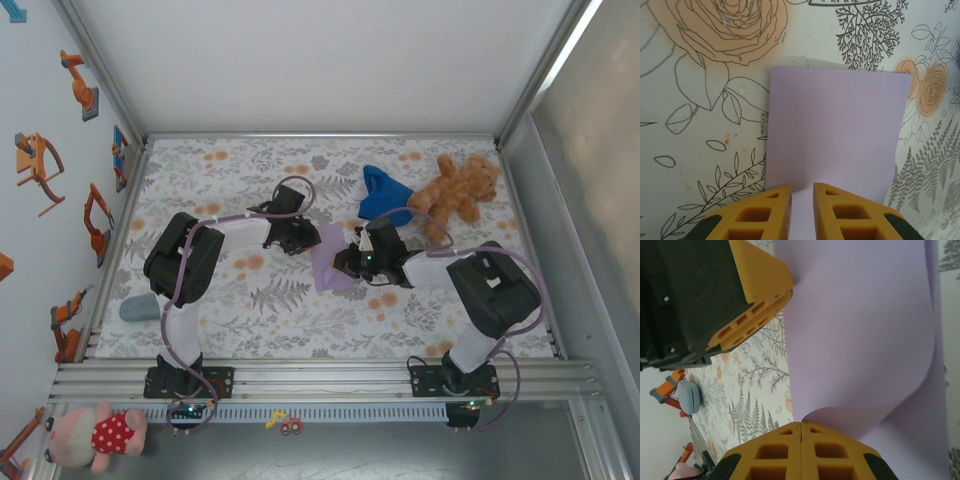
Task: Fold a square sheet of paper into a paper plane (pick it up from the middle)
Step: Fold the triangle a second time at the center of the table.
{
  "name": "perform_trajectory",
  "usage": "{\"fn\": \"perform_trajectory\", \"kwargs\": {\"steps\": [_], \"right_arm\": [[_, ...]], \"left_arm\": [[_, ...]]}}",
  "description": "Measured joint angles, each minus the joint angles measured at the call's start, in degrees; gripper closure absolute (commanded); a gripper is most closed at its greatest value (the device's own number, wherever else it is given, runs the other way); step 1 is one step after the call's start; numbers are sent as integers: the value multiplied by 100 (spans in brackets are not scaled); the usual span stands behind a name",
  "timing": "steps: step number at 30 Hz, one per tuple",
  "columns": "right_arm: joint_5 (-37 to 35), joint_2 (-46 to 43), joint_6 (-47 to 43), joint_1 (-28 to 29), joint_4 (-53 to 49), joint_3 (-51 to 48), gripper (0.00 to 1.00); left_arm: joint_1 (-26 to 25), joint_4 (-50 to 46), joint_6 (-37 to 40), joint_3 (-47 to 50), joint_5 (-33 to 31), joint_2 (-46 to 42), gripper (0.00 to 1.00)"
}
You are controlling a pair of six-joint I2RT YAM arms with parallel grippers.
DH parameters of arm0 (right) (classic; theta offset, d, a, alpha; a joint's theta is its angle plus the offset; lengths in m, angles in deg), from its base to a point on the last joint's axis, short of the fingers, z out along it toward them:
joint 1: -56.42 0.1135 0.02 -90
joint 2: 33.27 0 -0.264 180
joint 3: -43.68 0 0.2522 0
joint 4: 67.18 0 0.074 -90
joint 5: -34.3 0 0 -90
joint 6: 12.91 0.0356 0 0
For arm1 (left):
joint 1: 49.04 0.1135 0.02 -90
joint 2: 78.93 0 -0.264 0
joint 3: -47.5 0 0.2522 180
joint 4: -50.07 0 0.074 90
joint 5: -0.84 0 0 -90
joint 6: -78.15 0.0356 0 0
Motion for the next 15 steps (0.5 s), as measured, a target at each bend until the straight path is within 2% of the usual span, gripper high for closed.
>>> {"fn": "perform_trajectory", "kwargs": {"steps": [15], "right_arm": [[205,802,2,98,428,417,100]], "left_arm": [[0,0,0,0,0,0,82]]}}
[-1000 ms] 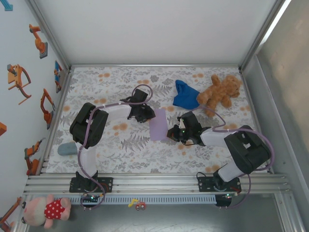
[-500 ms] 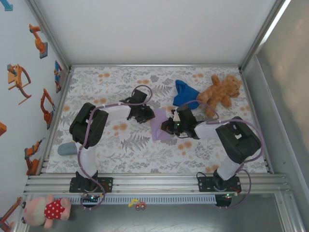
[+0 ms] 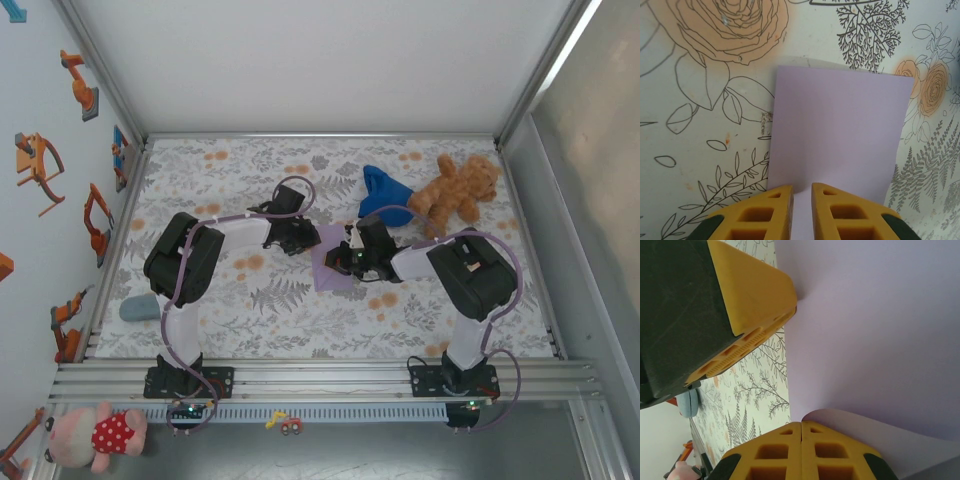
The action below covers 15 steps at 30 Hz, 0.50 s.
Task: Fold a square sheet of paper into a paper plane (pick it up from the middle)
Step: Fold the triangle a second time at the center of the table.
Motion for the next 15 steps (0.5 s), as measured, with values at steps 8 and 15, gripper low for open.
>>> {"fn": "perform_trajectory", "kwargs": {"steps": [8,15], "right_arm": [[79,184,2,0,118,94,100],[74,269,44,0,188,94,100]], "left_arm": [[0,0,0,2,0,0,82],[0,2,0,7,0,0,82]]}}
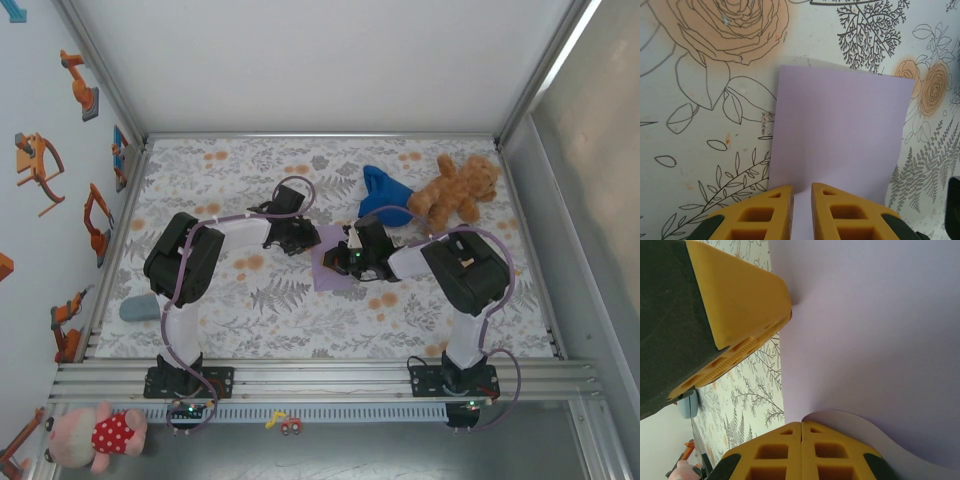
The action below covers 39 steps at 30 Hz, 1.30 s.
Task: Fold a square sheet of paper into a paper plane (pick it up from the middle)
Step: Fold the triangle a second time at the center of the table.
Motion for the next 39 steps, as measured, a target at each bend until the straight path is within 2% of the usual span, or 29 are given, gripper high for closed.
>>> {"fn": "perform_trajectory", "kwargs": {"steps": [39], "right_arm": [[37,138,105,4,295,22,100]], "left_arm": [[0,37,-7,22,15,0,82]]}}
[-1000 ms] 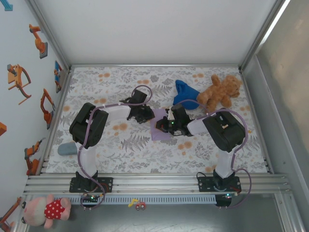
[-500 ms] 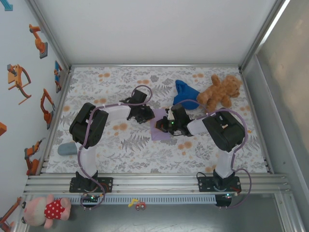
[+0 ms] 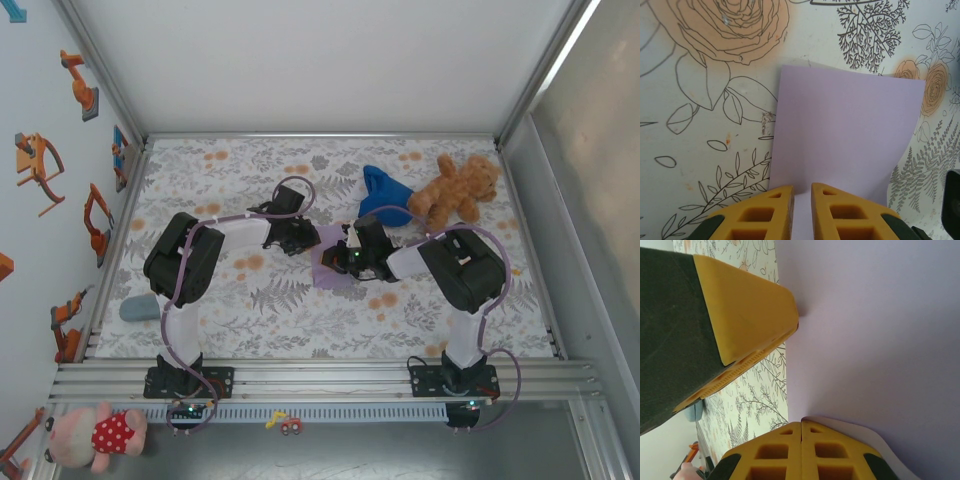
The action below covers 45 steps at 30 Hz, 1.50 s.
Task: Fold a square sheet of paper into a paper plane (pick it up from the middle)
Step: Fold the triangle a second time at the center of the table.
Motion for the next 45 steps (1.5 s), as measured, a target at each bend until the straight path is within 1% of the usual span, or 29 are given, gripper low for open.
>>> {"fn": "perform_trajectory", "kwargs": {"steps": [30,39,45], "right_arm": [[9,-79,-103,0,-55,0,100],[-37,-205,-221,0,-181,0,100],[-37,-208,-260,0,-205,-24,100]], "left_arm": [[0,-9,-11,7,52,-17,82],[0,-177,26,11,114,-293,82],[0,-254,50,11,116,-284,83]]}}
